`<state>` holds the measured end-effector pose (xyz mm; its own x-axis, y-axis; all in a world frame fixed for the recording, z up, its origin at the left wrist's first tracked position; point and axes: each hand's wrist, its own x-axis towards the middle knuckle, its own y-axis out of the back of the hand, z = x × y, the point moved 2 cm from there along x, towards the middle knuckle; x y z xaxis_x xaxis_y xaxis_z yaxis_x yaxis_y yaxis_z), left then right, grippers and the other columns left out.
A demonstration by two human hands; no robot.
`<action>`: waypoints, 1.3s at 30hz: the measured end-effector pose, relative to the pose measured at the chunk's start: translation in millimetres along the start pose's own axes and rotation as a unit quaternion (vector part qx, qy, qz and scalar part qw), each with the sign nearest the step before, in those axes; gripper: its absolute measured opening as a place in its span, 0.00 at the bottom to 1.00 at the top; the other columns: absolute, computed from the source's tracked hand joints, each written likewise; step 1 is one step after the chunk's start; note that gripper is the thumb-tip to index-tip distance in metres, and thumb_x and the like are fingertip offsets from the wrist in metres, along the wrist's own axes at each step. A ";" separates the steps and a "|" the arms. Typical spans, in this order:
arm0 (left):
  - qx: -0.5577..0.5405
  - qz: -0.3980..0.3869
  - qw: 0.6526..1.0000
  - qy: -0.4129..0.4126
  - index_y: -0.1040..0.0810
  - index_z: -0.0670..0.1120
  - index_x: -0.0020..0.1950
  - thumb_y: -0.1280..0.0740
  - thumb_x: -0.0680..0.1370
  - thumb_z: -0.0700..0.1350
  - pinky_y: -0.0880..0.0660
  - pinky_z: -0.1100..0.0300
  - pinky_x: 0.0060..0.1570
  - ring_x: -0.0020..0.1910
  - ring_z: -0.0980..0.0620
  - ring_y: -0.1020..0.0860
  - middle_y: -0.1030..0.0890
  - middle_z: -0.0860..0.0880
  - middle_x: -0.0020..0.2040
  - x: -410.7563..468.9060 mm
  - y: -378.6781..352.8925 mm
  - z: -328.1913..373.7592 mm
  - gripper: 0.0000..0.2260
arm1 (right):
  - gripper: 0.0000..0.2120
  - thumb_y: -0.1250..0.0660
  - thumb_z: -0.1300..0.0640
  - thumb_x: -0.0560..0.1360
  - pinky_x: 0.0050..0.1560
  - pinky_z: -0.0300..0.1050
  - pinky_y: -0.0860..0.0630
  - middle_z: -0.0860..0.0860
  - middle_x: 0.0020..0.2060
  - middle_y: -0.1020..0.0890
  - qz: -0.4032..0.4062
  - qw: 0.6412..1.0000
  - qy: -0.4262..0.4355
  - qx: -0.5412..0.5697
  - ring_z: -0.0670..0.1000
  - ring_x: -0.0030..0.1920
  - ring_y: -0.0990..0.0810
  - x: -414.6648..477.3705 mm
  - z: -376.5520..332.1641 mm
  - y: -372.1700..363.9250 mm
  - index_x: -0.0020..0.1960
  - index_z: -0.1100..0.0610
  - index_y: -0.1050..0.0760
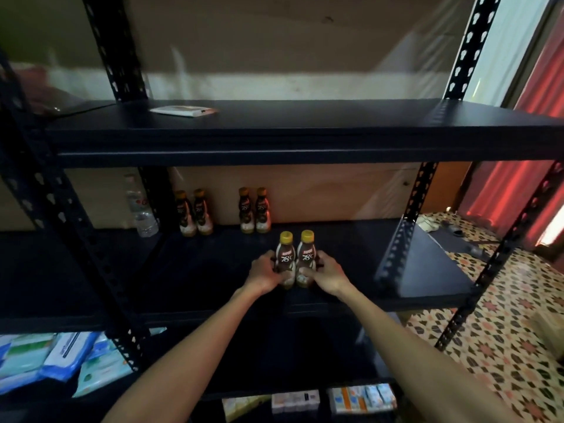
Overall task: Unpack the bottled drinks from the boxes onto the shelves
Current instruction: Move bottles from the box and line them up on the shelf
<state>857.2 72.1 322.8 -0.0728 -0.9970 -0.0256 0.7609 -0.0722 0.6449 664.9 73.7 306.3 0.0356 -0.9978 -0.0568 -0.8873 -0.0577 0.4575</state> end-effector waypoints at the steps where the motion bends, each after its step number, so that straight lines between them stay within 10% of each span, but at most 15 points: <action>1: -0.005 -0.006 1.000 -0.003 0.23 0.48 0.58 0.21 0.71 0.47 0.29 0.63 0.45 0.46 0.55 0.22 0.20 0.53 0.48 4.4 -4.9 3.8 0.19 | 0.18 0.24 0.53 0.74 0.61 0.45 0.26 0.43 0.52 0.19 0.007 1.000 0.000 0.001 0.48 0.57 0.20 0.3 3.7 4.9 0.59 0.47 0.27; 19: -0.033 0.043 0.998 -0.025 0.22 0.45 0.60 0.22 0.72 0.48 0.29 0.61 0.50 0.56 0.47 0.20 0.16 0.46 0.55 108.2 -71.4 41.4 0.20 | 0.20 0.24 0.57 0.73 0.55 0.36 0.25 0.43 0.50 0.16 0.103 0.995 0.013 -0.014 0.38 0.49 0.20 82.9 40.5 67.7 0.64 0.52 0.22; 39: -0.057 0.074 0.995 -0.016 0.28 0.45 0.71 0.24 0.74 0.49 0.26 0.57 0.61 0.63 0.46 0.22 0.21 0.45 0.66 258.3 -101.6 37.5 0.28 | 0.16 0.31 0.64 0.75 0.45 0.33 0.28 0.51 0.52 0.17 0.154 0.987 0.036 -0.016 0.50 0.52 0.19 221.2 57.5 90.2 0.62 0.56 0.21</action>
<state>736.9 -177.1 279.3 0.0267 -0.9957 0.0887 0.8329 0.0713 0.5488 566.3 -150.2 283.9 -0.1999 -0.9681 0.1511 -0.8464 0.2483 0.4711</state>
